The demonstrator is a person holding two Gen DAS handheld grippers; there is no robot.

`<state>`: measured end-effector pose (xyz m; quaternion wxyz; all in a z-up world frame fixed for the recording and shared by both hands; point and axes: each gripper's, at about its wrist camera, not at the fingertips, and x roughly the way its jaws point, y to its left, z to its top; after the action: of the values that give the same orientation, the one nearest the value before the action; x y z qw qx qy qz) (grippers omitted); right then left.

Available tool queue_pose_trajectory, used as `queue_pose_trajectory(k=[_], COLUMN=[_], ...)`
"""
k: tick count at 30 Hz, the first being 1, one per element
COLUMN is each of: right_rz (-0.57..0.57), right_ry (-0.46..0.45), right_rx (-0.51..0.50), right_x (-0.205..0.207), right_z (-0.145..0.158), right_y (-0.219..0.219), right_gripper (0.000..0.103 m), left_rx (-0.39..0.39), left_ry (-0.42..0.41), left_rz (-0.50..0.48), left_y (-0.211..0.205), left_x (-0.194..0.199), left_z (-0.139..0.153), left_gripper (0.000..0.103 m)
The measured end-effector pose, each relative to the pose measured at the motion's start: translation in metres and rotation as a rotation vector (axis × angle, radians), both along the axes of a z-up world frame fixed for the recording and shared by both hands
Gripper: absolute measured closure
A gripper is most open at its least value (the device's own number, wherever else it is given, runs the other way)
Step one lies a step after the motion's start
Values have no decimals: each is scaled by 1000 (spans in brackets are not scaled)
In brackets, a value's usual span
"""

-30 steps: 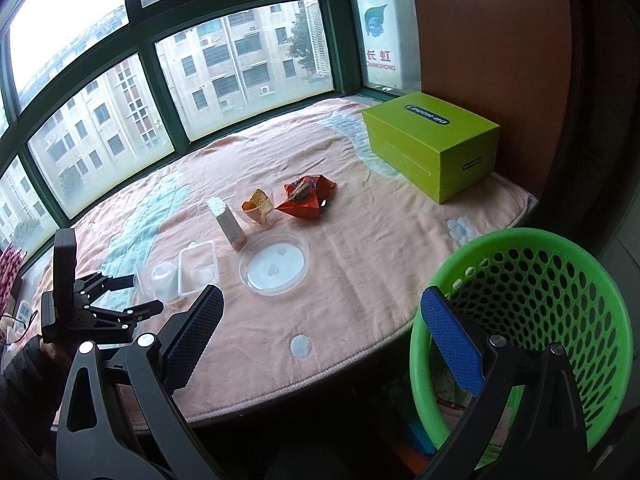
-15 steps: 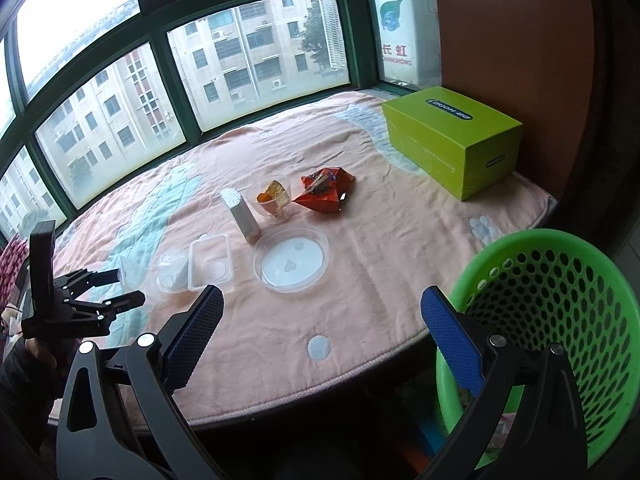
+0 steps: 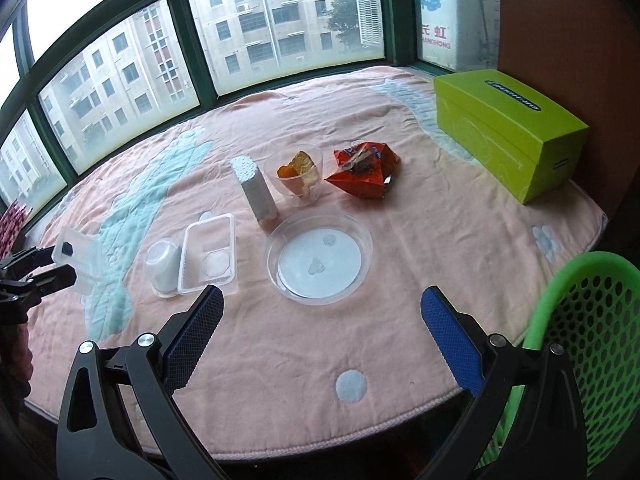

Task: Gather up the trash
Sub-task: 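Grasp the round clear plastic lid with the right tool while the left holds the tray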

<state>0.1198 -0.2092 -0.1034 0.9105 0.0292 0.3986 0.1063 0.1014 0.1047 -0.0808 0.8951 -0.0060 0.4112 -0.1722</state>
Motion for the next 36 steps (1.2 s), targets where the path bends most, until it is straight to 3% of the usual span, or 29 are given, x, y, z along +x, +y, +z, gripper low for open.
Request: queue_pose_trajectory(k=[22, 36], right_rz=[83, 49], right_ry=[104, 74], right_rx=[-134, -109], right_x=[70, 60], right_z=[-57, -43], right_y=[27, 21], right_gripper=[5, 10], left_rx=[-66, -77], left_ry=[21, 11], left_rz=[41, 24], left_y=[7, -5], left_x=[16, 15], left_z=[5, 12], left_gripper=[22, 22])
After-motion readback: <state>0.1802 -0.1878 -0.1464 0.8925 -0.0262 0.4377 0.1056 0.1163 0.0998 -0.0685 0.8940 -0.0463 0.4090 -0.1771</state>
